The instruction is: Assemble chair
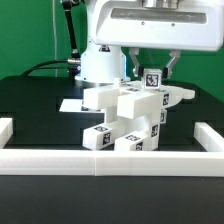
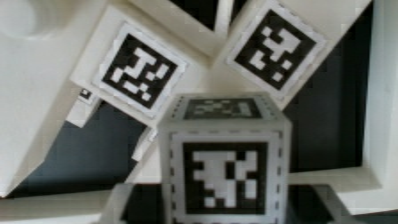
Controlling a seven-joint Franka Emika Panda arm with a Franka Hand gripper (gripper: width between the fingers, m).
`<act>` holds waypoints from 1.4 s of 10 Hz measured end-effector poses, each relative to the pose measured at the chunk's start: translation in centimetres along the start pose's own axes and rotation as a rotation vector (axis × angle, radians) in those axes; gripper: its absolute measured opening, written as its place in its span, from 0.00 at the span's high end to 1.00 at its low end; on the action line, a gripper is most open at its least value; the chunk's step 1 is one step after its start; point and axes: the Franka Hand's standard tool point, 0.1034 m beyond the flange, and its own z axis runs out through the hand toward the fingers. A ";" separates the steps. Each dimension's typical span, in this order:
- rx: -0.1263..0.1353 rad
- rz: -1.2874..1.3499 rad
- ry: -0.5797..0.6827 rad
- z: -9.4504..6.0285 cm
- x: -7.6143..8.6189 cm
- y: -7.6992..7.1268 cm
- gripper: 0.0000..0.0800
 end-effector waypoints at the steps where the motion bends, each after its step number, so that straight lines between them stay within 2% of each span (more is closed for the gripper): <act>1: 0.000 0.000 0.000 0.0 0.0 0.0 0.64; 7: 0.000 0.050 0.000 0.0 0.0 0.0 0.64; 14: 0.006 0.577 -0.002 0.0 0.0 -0.2 0.64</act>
Offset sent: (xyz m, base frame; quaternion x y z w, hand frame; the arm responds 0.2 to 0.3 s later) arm 0.0000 0.0000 0.0000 0.0000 0.0000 0.0000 1.0000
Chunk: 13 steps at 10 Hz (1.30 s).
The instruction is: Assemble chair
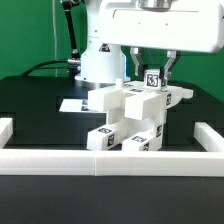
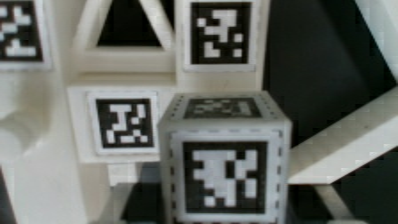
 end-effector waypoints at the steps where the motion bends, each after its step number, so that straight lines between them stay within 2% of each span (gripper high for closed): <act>1: 0.003 0.098 -0.002 0.0 -0.1 -0.1 0.64; 9: 0.020 0.580 -0.025 0.0 -0.6 -0.6 0.64; 12: 0.023 0.631 -0.030 0.0 -0.7 -0.8 0.64; 13: 0.023 0.625 -0.030 0.0 -0.7 -0.8 0.38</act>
Offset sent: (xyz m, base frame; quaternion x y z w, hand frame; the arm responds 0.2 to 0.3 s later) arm 0.0000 0.0000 0.0000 0.0000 0.0000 0.1938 0.9810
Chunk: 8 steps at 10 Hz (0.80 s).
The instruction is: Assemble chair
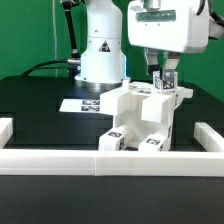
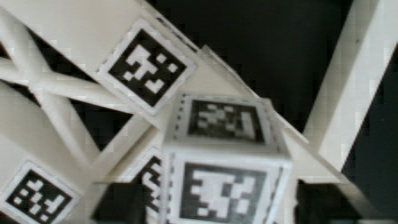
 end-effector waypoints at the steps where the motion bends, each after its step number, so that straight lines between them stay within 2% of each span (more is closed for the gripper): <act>1: 0.000 -0.036 0.000 0.0 0.0 0.0 0.38; 2: -0.004 -0.063 0.002 0.0 -0.3 0.0 0.22; 3: -0.004 -0.102 0.001 0.0 -0.8 -0.1 0.20; 8: 0.013 -0.604 0.014 0.0 -0.8 -0.4 0.19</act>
Offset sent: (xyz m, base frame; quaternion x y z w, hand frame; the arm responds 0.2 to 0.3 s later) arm -0.0016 0.0071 -0.0005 0.0122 0.0025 -0.2412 0.9704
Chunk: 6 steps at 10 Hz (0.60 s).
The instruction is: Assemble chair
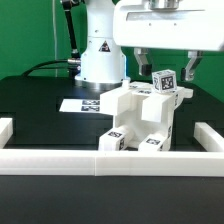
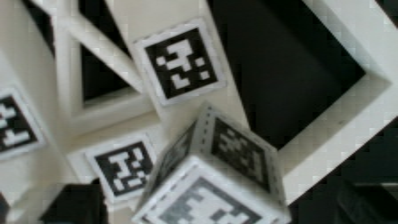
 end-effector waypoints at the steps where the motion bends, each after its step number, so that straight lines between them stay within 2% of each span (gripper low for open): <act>1: 0.001 -0.078 0.001 0.0 0.0 0.0 0.19; 6: 0.000 -0.444 0.002 0.0 0.1 0.0 0.19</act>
Offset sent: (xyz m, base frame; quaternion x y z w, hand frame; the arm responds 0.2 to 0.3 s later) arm 0.0017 0.0048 -0.0015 0.0153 0.0011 -0.2095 0.9777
